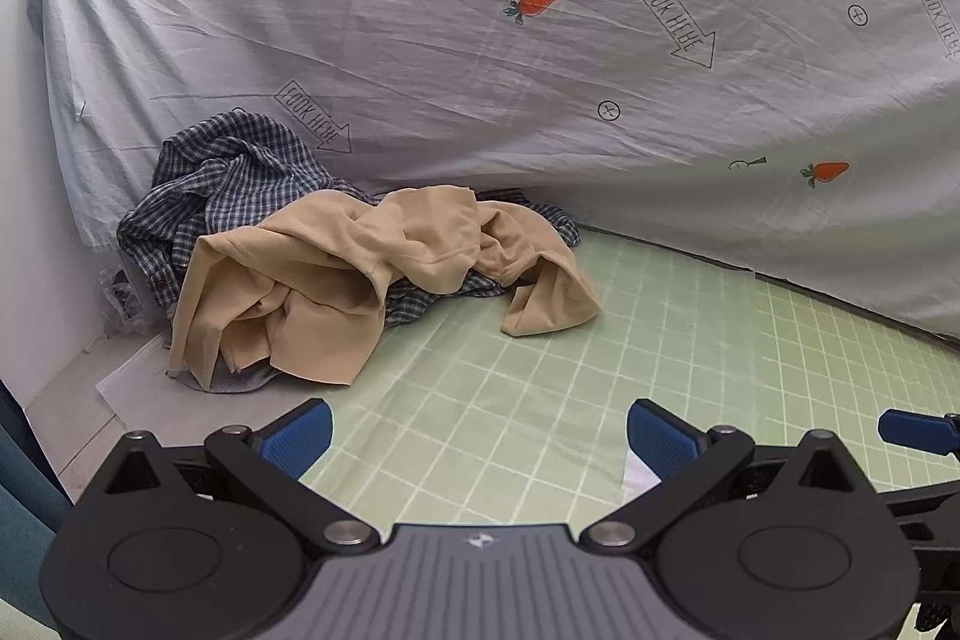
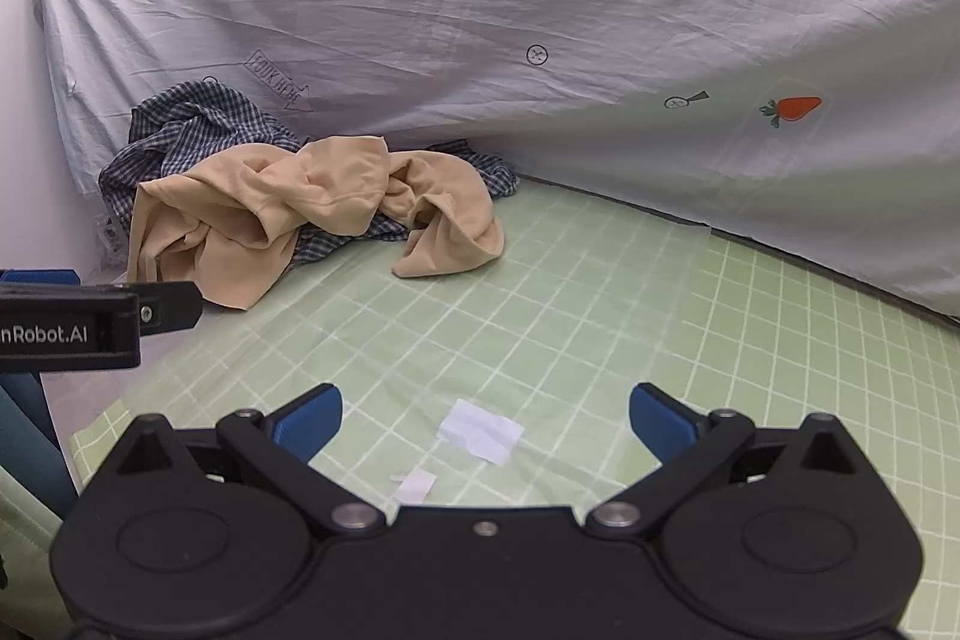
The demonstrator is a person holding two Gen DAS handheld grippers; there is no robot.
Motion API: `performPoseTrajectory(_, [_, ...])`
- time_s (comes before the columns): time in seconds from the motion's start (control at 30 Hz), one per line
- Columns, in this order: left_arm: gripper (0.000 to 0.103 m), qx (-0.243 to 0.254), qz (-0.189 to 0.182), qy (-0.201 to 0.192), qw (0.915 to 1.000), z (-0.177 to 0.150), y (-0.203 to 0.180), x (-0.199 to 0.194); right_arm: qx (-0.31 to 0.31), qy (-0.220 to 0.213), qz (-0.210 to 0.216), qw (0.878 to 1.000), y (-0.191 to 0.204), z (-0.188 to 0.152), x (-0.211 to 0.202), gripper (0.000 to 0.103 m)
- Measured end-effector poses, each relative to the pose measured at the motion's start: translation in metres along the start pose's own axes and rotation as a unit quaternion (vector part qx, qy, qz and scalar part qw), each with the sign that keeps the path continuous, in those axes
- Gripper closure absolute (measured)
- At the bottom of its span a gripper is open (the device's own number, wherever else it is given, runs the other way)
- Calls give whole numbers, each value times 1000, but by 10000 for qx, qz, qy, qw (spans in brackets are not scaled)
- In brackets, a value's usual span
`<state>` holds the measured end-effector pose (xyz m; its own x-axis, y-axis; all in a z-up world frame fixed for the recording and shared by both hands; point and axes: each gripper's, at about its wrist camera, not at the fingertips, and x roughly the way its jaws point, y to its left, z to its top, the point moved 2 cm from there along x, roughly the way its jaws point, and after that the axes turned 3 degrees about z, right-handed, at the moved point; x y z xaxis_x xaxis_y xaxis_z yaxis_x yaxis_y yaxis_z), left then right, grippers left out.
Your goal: Fold clothes
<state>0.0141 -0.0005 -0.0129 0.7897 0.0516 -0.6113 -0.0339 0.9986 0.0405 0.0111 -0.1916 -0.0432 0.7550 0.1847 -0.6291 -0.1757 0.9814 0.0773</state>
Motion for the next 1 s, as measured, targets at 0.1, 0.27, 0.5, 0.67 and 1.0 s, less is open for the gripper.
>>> performPoseTrajectory(0.1, [0,0,-20,7,10000,-2,-1,-1,0,8,-21,10000,-1,0,-2,0])
performPoseTrajectory(0.27, [0,-65,-76,113,9999,2,4,0,13,0,-32,10000,2,-2,-8,0])
performPoseTrajectory(0.5, [0,-49,18,47,10000,-1,4,-3,4,-32,-2,10000,3,-1,-4,0])
performPoseTrajectory(0.67, [0,-46,-3,71,10000,1,6,-3,16,-40,-4,10000,3,0,-3,0])
performPoseTrajectory(1.0, [0,-46,-25,104,9999,2,6,0,41,-32,-33,10000,4,1,-2,0])
